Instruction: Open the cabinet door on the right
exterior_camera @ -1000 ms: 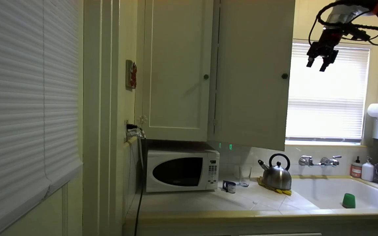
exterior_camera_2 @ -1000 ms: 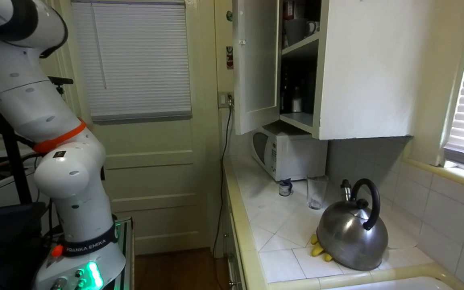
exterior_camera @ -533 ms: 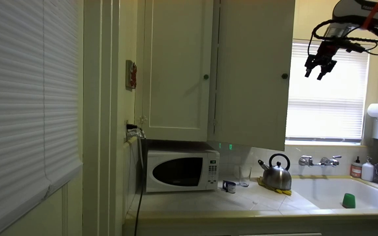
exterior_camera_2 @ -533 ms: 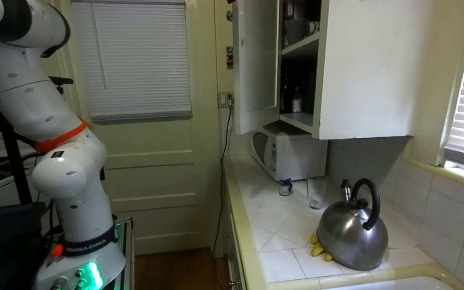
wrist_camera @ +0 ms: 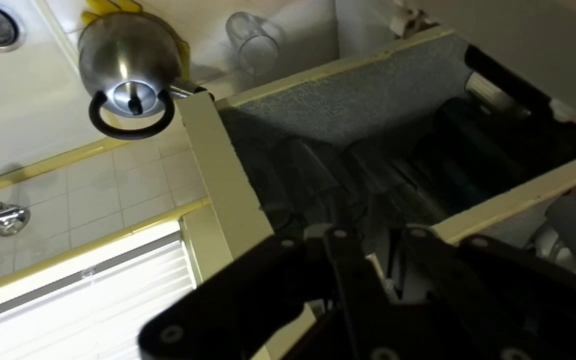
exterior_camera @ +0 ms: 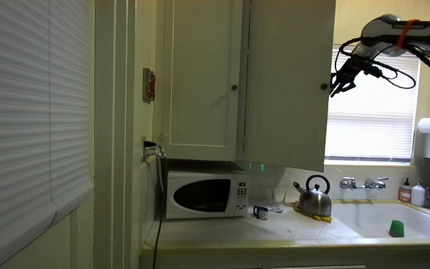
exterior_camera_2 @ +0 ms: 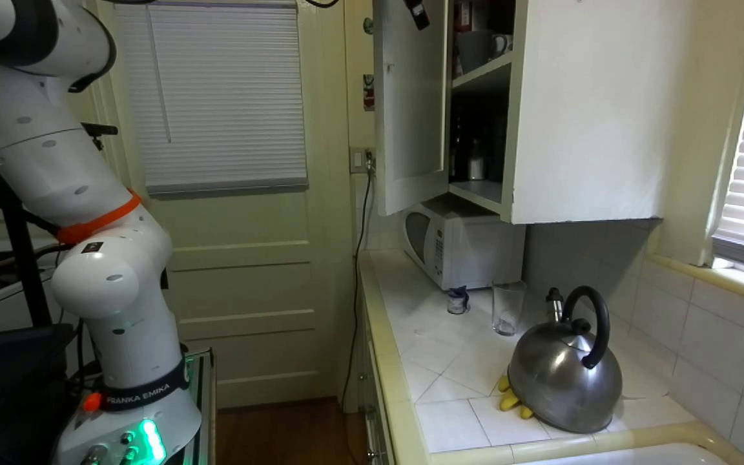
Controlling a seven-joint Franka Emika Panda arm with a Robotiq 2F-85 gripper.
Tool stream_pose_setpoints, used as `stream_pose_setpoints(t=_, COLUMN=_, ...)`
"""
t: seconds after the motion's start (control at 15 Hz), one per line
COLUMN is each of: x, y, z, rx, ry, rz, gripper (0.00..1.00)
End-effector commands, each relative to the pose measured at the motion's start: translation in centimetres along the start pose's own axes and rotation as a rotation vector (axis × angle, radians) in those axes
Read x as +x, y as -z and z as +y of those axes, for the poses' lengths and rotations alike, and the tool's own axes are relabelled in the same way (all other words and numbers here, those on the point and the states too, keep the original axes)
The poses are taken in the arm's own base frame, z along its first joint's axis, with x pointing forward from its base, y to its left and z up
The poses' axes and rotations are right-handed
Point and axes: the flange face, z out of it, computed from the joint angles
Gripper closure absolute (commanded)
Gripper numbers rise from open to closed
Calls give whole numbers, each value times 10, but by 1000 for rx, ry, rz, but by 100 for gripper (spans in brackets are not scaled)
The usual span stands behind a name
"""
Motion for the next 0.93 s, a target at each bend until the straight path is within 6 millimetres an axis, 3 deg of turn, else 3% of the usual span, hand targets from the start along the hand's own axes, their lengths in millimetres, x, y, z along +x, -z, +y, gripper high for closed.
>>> stream_pose_setpoints(t=0.0, x=-11, y=-7, z=-1, rx=145, ry=-86, rz=-9, gripper=100)
stream_pose_setpoints(t=0.47, x=-29, y=-11, z=16, rx=291, ry=-121, rz=-250, gripper=100)
stream_pose_setpoints(t=0.87, x=-35, y=-22, z=12, rx=435, ry=-183, rz=-335, gripper=100)
